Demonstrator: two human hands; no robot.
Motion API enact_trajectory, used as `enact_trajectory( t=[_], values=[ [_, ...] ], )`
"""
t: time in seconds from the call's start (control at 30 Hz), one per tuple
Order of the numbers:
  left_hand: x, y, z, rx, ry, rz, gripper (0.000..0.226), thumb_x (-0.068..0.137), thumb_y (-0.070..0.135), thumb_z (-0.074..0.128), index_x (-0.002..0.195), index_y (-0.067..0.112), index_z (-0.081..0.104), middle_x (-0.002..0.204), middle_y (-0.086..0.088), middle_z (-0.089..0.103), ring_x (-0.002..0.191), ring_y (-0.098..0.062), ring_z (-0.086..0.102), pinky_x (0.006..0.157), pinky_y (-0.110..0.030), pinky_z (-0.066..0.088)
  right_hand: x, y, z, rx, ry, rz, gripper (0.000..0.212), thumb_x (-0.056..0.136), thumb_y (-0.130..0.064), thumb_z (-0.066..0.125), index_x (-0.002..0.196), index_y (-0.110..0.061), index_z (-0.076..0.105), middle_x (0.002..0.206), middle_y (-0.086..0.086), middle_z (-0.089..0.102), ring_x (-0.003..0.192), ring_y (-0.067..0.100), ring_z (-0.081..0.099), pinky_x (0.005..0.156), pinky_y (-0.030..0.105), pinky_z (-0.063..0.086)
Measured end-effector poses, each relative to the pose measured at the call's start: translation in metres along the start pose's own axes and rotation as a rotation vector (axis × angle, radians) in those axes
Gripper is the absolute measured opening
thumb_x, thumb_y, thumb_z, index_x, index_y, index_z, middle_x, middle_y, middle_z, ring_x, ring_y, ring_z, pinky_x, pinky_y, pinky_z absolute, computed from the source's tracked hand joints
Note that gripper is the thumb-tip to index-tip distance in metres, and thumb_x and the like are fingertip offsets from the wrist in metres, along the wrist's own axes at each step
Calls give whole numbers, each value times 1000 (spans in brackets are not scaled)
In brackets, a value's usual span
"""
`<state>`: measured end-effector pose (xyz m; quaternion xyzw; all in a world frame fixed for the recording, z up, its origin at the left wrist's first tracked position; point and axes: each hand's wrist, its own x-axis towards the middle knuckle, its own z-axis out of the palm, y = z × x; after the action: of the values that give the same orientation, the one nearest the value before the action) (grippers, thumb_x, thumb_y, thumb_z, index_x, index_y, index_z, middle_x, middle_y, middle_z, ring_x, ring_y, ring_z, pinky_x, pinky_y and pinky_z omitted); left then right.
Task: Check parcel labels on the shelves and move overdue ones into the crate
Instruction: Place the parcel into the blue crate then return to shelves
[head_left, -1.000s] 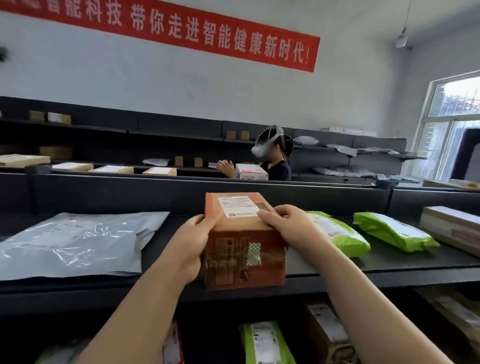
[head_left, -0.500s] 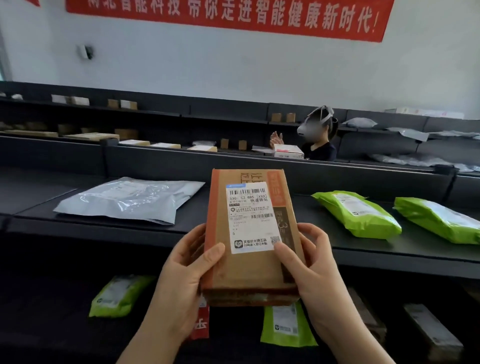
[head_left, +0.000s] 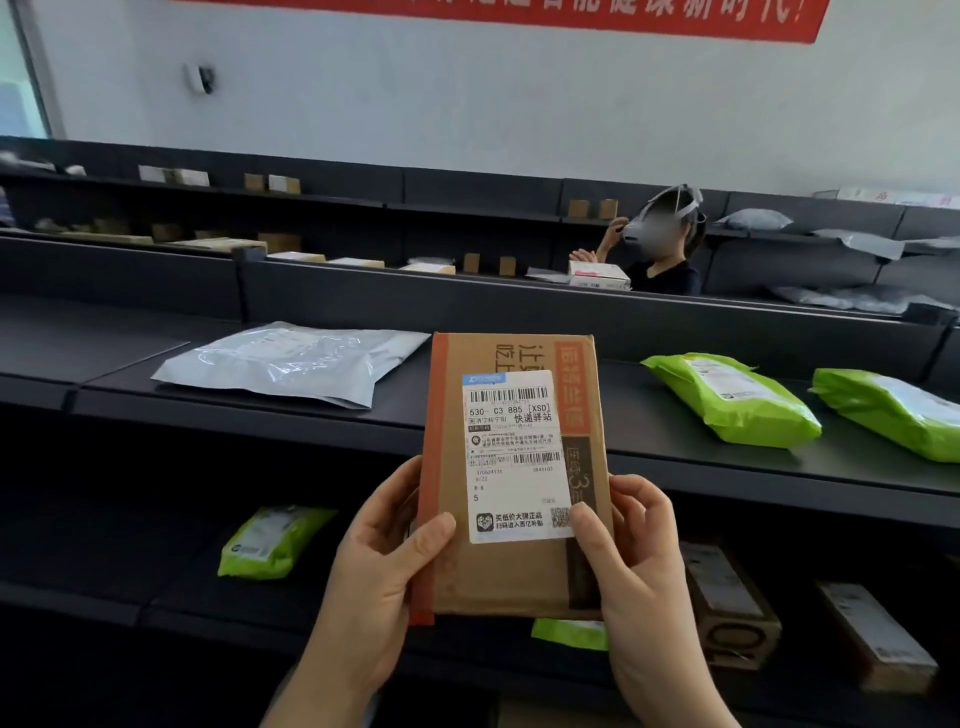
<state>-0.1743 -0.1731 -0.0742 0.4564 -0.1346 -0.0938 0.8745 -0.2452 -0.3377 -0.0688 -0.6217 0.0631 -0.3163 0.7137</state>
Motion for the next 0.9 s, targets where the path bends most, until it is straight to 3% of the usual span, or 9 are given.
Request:
enact_trajectory(
  t=[0.13,0.23,0.33,0.47,0.57,0.73,0.9],
  values=[
    [-2,2,-1,27,-8,20,73,42,24,94,111,27,69,111,-6,73,102,-23,69,74,-34,60,-3,2,1,5,4,-2,46,72,-29,66,115,-20,50,112,0,69,104,12,67,89,35,55],
    [-2,3,-2,12,1,15,70,42,21,91,109,26,69,107,-6,74,100,-24,70,74,-35,60,-3,3,2,3,1,-2,48,72,-31,66,115,-21,50,113,-1,69,104,12,67,90,37,55],
    [-2,2,-3,7,-8,22,82,30,31,97,107,27,71,108,-7,74,97,-22,71,69,-32,60,-4,4,3,-5,2,-7,46,72,-32,66,114,-23,51,113,-1,68,105,12,66,90,37,55],
    [-1,5,-2,10,11,25,64,50,15,81,112,24,66,106,-6,74,96,-22,71,76,-36,60,-4,3,5,-8,-11,-9,45,73,-32,65,114,-23,50,114,-1,68,103,10,67,84,32,58],
    [4,12,3,14,-25,20,52,64,9,71,114,23,64,103,-4,75,94,-21,72,72,-34,61,0,-5,7,-3,-24,-18,43,75,-32,64,115,-23,50,113,-3,69,101,9,67,74,23,57],
    [20,24,23,30,-115,9,44,72,15,66,115,22,64,105,-4,75,94,-19,72,71,-32,61,6,-33,-2,15,22,-26,27,91,-24,57,117,-27,52,111,-8,71,102,14,69,78,33,56],
    [27,26,60,54,-282,-37,46,73,19,66,119,20,63,108,-3,73,95,-19,72,64,-26,59,-8,-65,-27,13,187,-59,26,95,-22,54,120,-29,55,114,-8,71,105,17,68,85,39,56]
  ],
)
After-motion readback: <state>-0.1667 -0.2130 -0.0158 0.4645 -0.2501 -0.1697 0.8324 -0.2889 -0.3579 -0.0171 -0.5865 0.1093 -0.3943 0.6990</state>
